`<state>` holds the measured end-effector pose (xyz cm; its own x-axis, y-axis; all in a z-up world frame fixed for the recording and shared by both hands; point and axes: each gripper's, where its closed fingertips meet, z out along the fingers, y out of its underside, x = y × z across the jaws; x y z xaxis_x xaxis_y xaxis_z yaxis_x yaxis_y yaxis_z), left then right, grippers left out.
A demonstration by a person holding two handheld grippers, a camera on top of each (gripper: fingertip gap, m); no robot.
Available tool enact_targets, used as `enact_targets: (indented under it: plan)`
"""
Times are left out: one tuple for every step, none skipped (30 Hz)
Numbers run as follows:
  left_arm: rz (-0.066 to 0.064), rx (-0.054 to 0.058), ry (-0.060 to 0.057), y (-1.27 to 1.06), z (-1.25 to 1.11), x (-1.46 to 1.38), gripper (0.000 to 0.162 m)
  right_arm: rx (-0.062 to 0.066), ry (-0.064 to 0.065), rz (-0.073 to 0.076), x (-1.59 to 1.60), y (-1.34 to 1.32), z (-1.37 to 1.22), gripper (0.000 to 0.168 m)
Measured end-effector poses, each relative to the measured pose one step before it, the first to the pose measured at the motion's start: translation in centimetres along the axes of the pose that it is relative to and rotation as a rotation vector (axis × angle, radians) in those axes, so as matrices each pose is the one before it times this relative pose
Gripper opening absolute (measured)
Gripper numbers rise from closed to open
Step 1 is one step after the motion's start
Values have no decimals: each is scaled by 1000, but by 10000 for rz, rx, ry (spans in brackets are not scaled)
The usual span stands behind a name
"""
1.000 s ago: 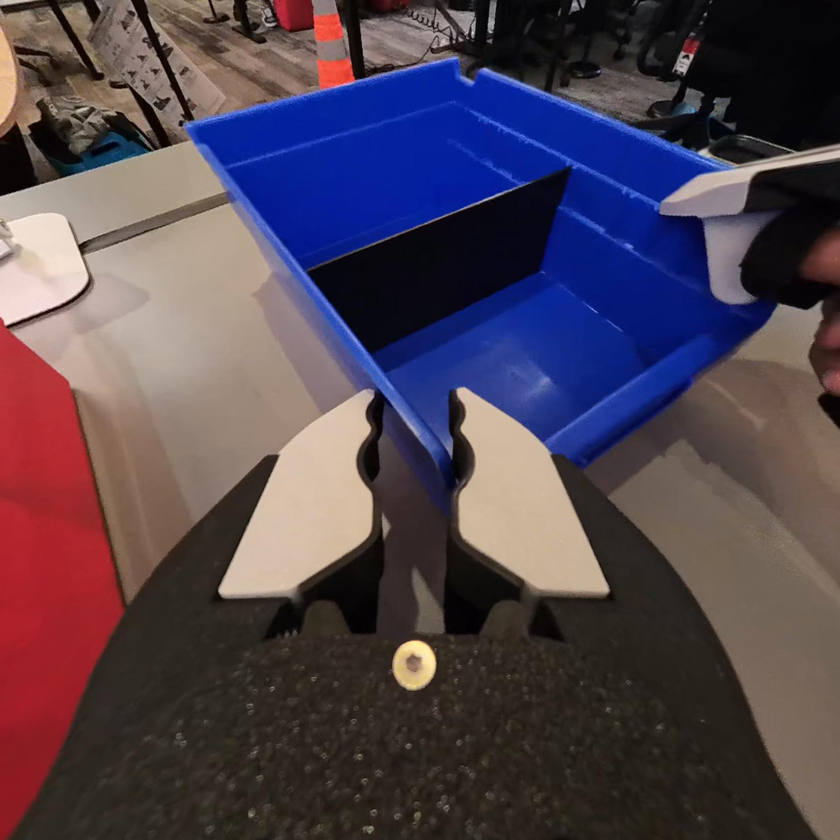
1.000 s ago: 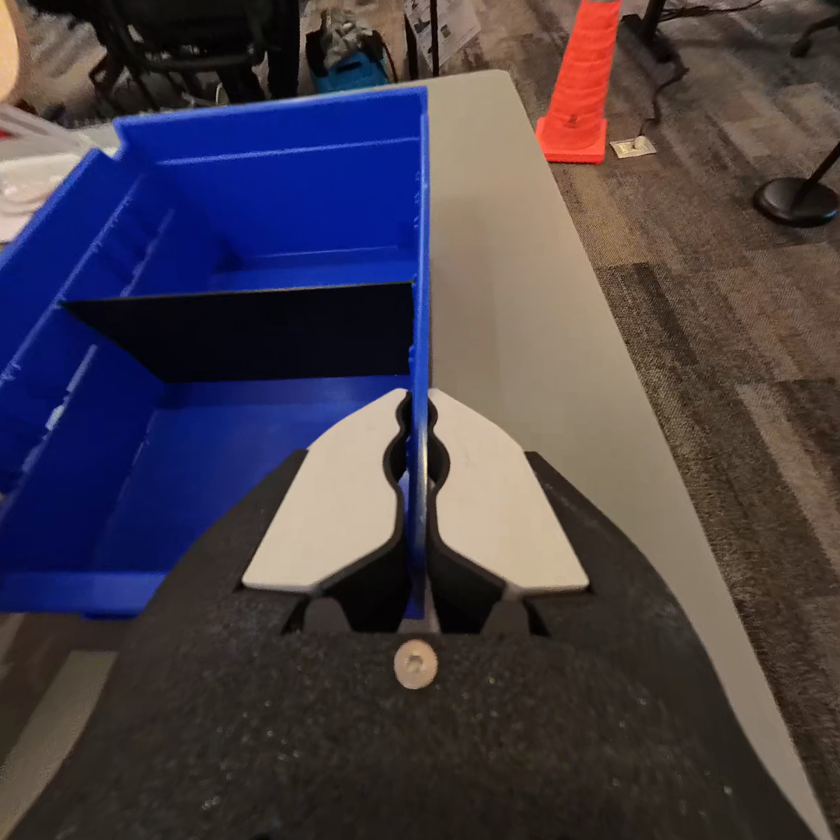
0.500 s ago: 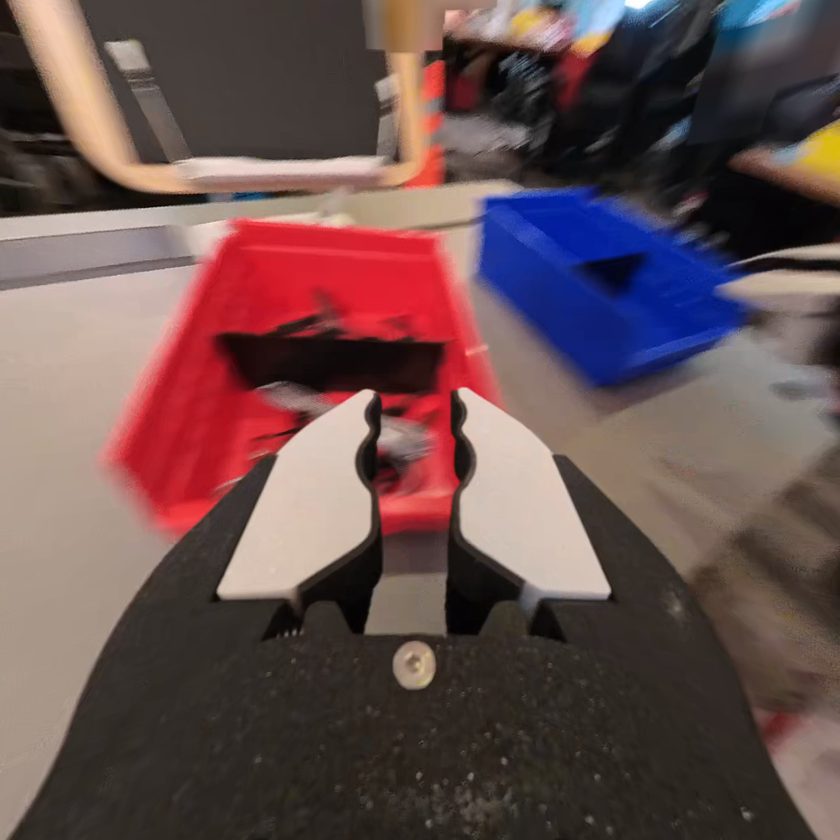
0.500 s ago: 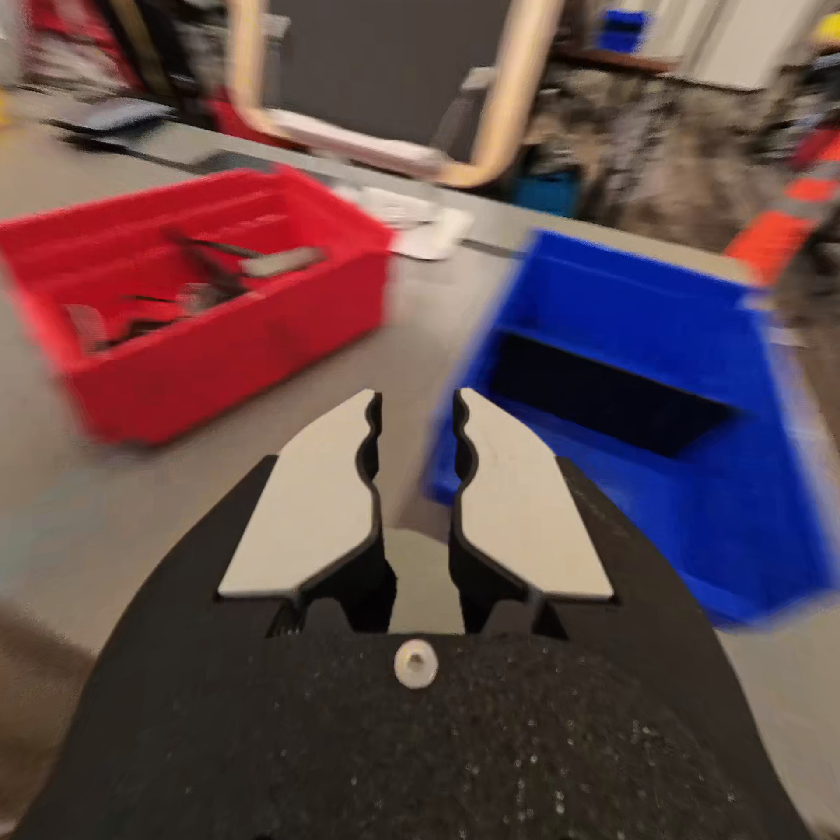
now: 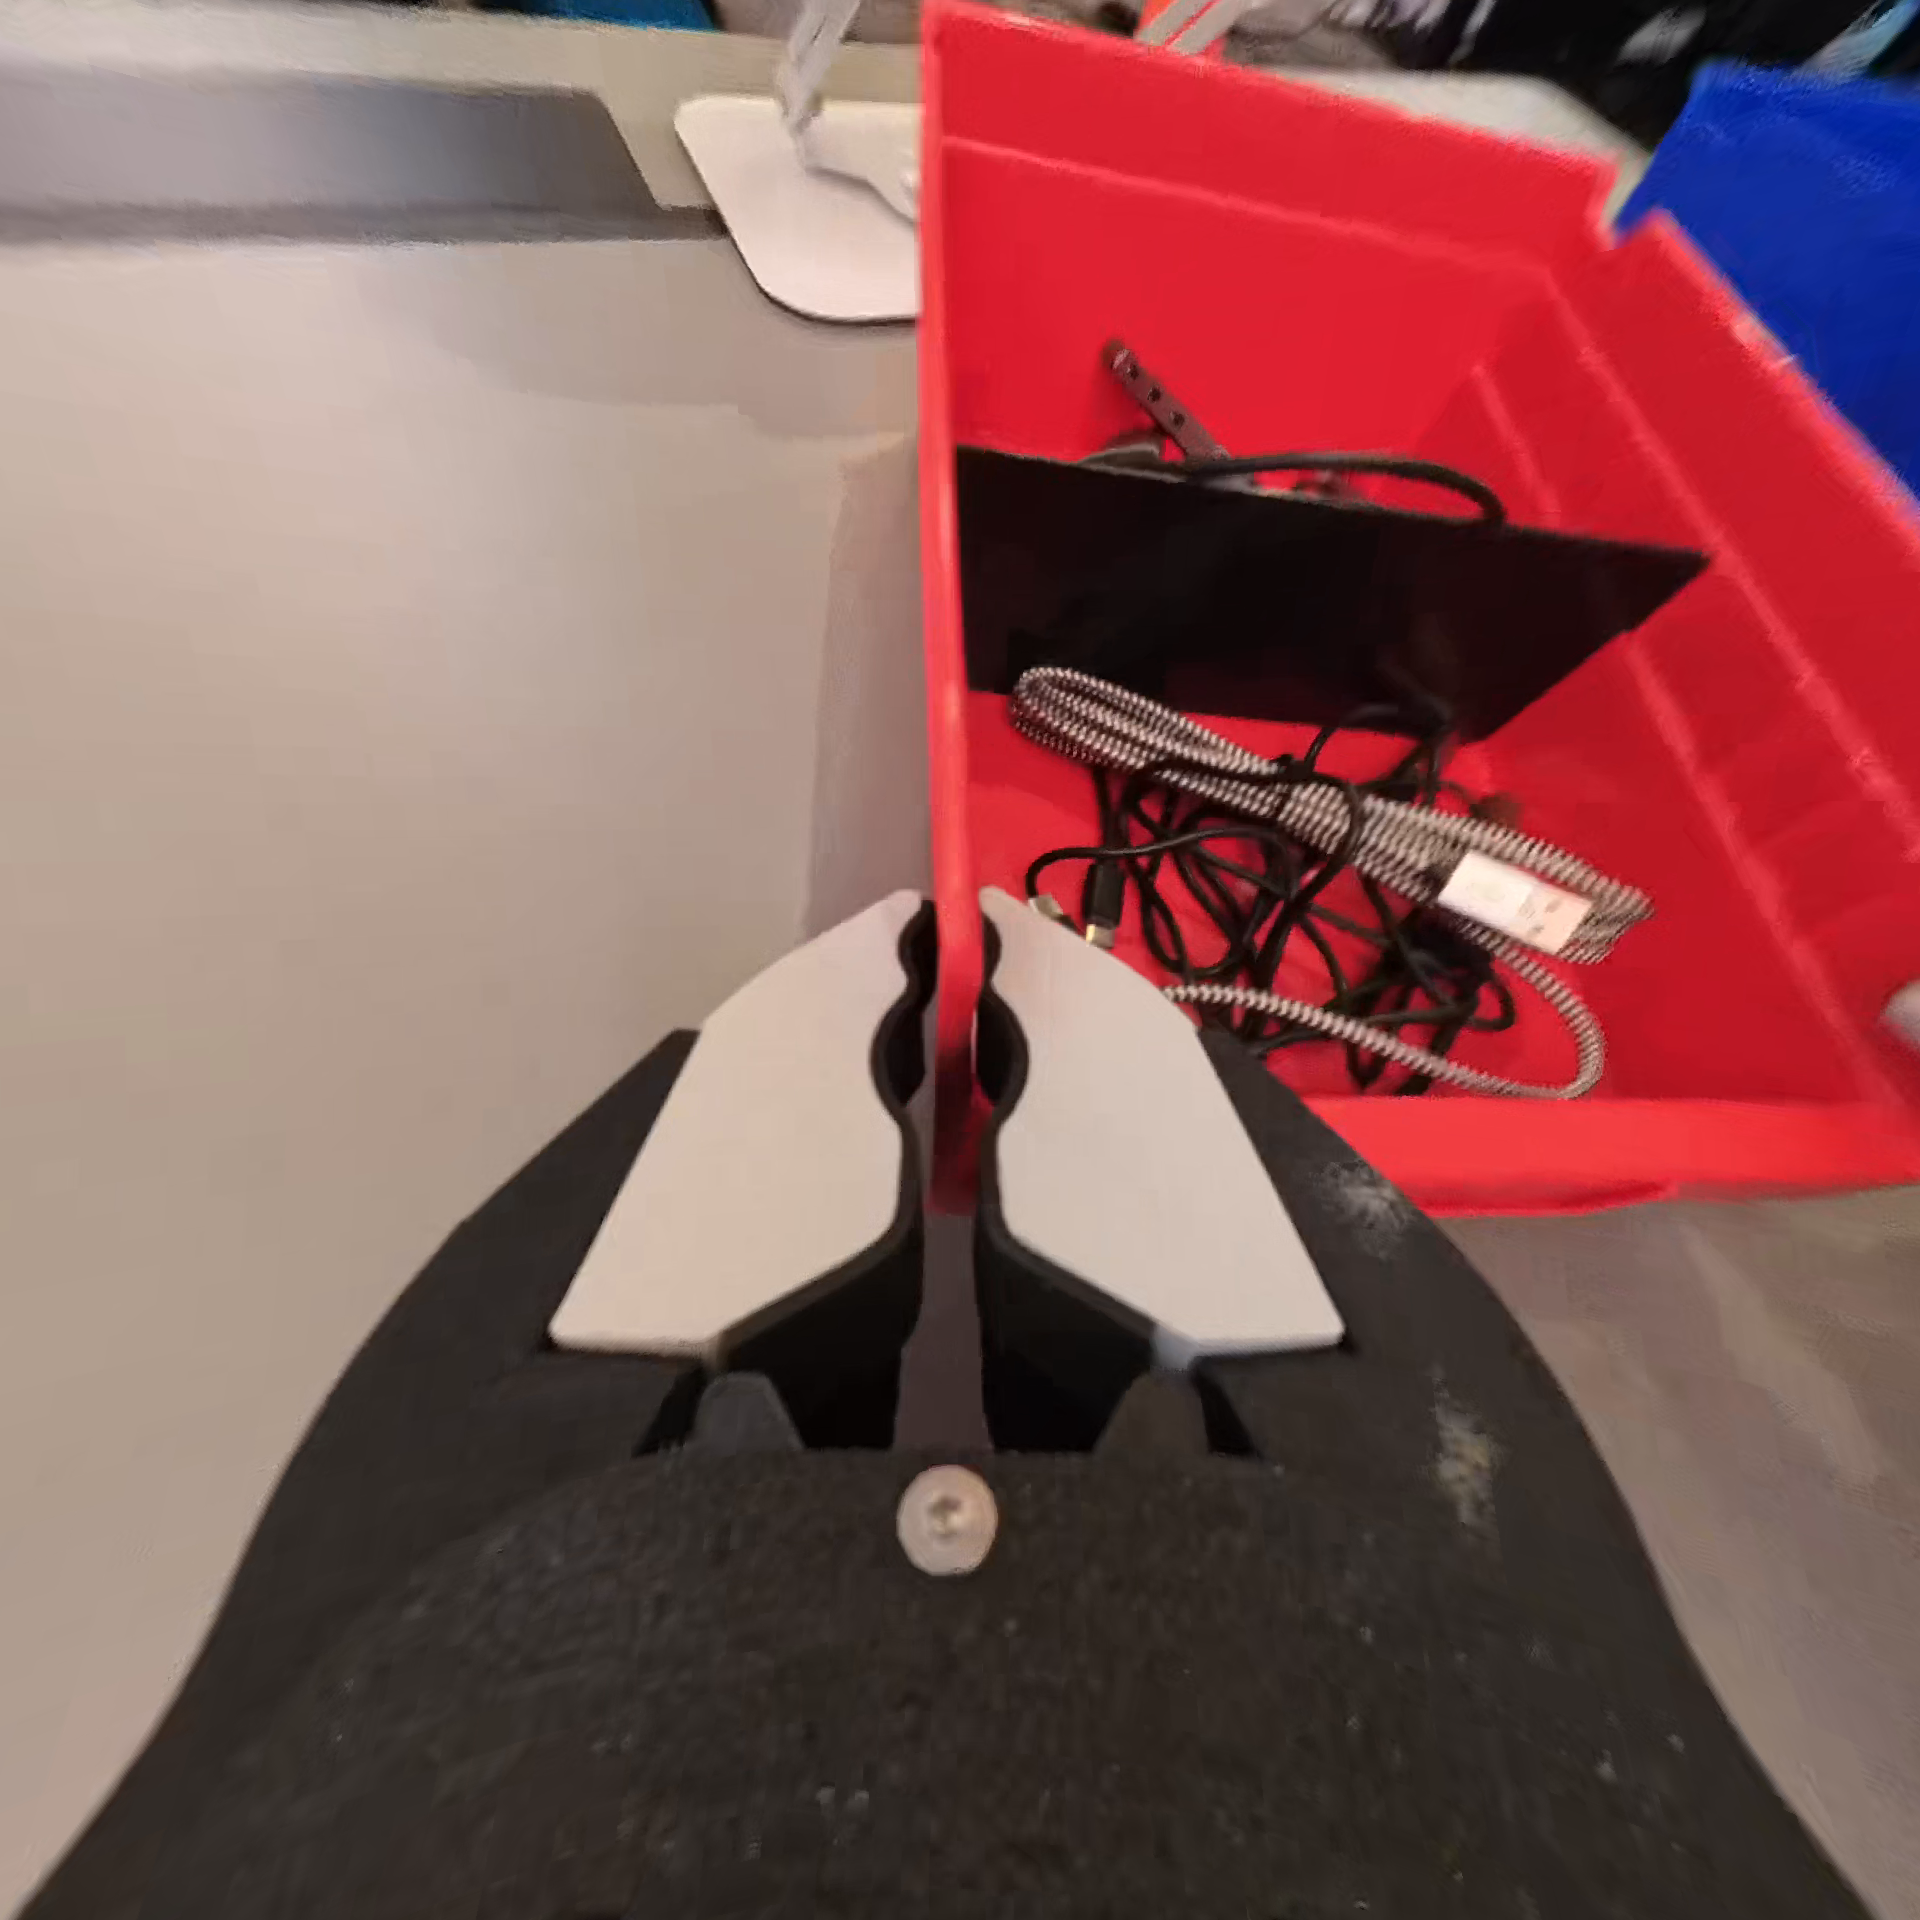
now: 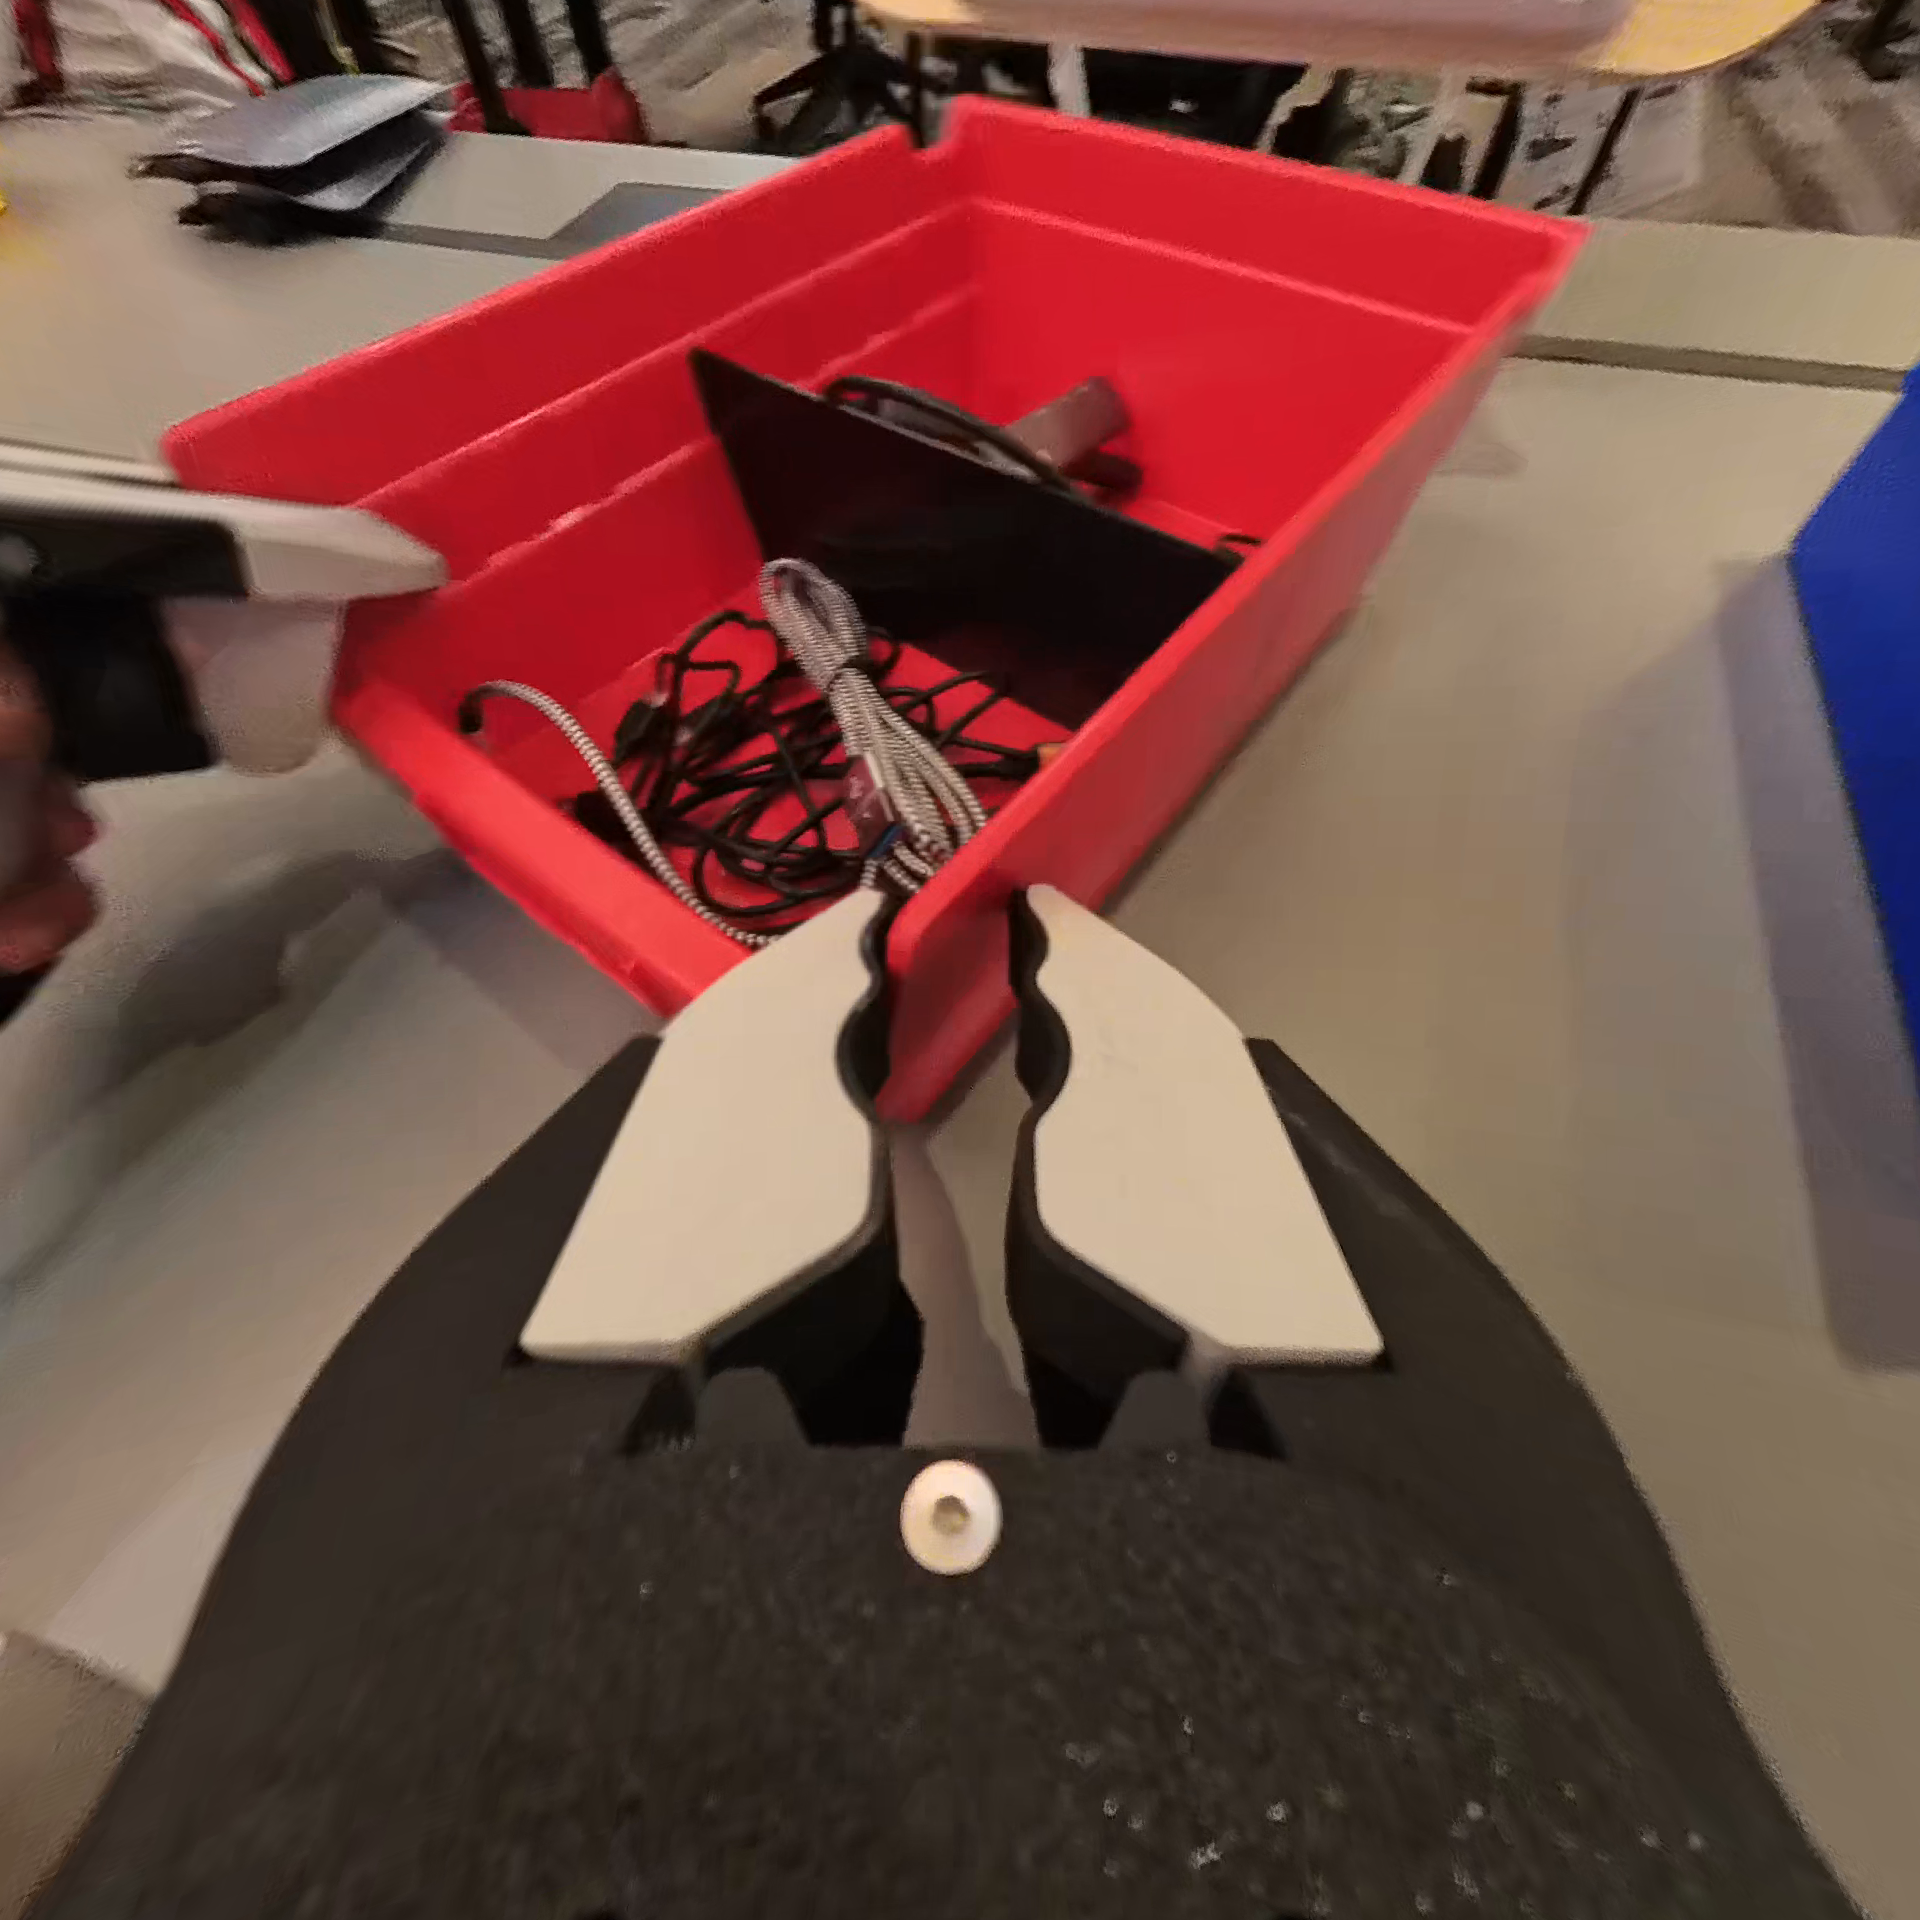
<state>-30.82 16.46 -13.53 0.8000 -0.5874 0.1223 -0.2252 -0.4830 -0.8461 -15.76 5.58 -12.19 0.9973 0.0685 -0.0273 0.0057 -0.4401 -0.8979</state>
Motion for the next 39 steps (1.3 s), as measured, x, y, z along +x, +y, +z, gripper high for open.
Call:
enact_targets:
  plan:
    - [560, -77, -425, 181, -437, 142, 3, 13, 384, -70, 574, -218, 200, 15]
    - [166, 64, -173, 81, -499, 136, 3, 107, 285, 17, 398, -482, 202, 12]
    - [-224, 150, -11, 0, -517, -136, 3, 183, 92, 235, 81, -738, 178, 10]
    - [-382, 143, -39, -81, -510, -574, 3, 218, -98, 182, -434, -971, 213, 9]
    - [-336, 72, -123, -158, -449, -978, 3, 202, -94, -50, -863, -1094, 337, 8]
    - [-218, 64, -174, -269, -413, -1322, 3, 126, -56, -226, -1149, -1001, 524, 8]
    - [-139, 148, -194, -415, -442, -1580, 3, 87, -91, -196, -1320, -869, 696, 8]
    - [-45, 183, -267, -458, -499, -1800, 3, 92, -218, -32, -1510, -717, 812, 9]
    - [68, 153, -340, -425, -512, -1925, 3, 77, -286, 5, -1632, -488, 963, 9]
    - [125, 95, -330, -345, -483, -1947, 3, 20, -244, -101, -1643, -260, 1040, 9]
    - [90, 25, -260, -184, -439, -1903, 3, 33, -203, -184, -1625, -193, 996, 9]
    - [22, -49, -213, 78, -330, -1797, 3, 23, -154, -159, -1580, -105, 950, 9]
    - [-22, -104, -197, 342, -198, -1719, 3, -81, -153, -132, -1542, 71, 904, 9]
    - [-95, -107, -150, 492, -103, -1585, 3, -141, -160, -161, -1456, 194, 832, 10]
    - [-134, -118, -109, 547, -32, -1368, 2, -182, -156, -133, -1313, 339, 776, 10]
    - [-42, -153, -97, 583, 2, -1126, 2, -218, -136, -93, -1110, 449, 654, 10]
    - [76, -90, -97, 488, 13, -870, 2, -211, -103, -60, -867, 534, 539, 10]
    - [110, 26, -116, 339, 18, -698, 2, -197, -113, -12, -725, 601, 423, 11]
    - [8, 49, -71, 275, 49, -541, 2, 11, -113, -26, -580, 340, 298, 11]
    - [-177, 98, 61, 220, 69, -359, 2, 175, -121, 11, -430, 9, 115, 12]
    - [-328, 143, 196, 104, 38, -157, 2, 98, -165, -37, -317, -67, -2, 13]
    - [-395, 144, 213, -47, -37, -28, 3, -29, -122, -8, -114, -25, -27, 14]
    - [-345, 50, 121, -36, -52, 21, 4, -73, -192, 56, -59, 17, -18, 14]
    - [-196, 42, 16, -30, -12, 38, 4, -57, -258, 43, -47, 34, -51, 15]
    - [-55, 51, -53, -37, -22, 33, 4, -52, -291, -41, -54, 60, -55, 16]
    - [53, 20, -64, 16, -5, 66, 5, -40, -380, -61, -150, 43, -193, 17]
    - [114, -25, -47, 67, 10, 91, 8, 8, -496, -56, -282, -9, -428, 18]
    - [123, -60, -63, 110, 1, 47, 9, 162, -504, -24, -289, -155, -720, 19]
    - [79, -69, -48, 138, 6, 33, 10, 405, -615, -22, -429, -435, -1030, 23]
    - [26, -23, 15, 96, 15, 120, 12, 523, -613, -73, -402, -520, -1329, 26]
    - [-14, 8, 10, 47, -17, 107, 15, 461, -301, -34, 22, -403, -1502, 23]
    - [-40, 3, -15, 54, -27, 74, 16, 255, -78, -40, 411, -119, -1562, 20]
    - [-52, -9, 0, 40, -68, 90, 15, 59, -3, -64, 652, 154, -1586, 18]
    - [-61, -31, 22, 56, -84, 114, 13, -47, 108, -61, 957, 324, -1627, 18]
    - [-98, -56, 53, 74, -83, 153, 11, -47, 215, -43, 1255, 370, -1692, 18]
    - [-118, -60, 129, 106, -100, 249, 11, 11, 263, -10, 1466, 289, -1765, 18]
    - [-74, -83, 114, 149, -160, 194, 11, 53, 258, 43, 1581, 200, -1847, 18]
    - [-41, -64, -61, 168, -237, -44, 10, 75, 254, 92, 1619, 135, -1887, 17]
    - [-51, 45, -161, 62, -360, -164, 14, 77, 293, 99, 1665, 104, -1918, 18]
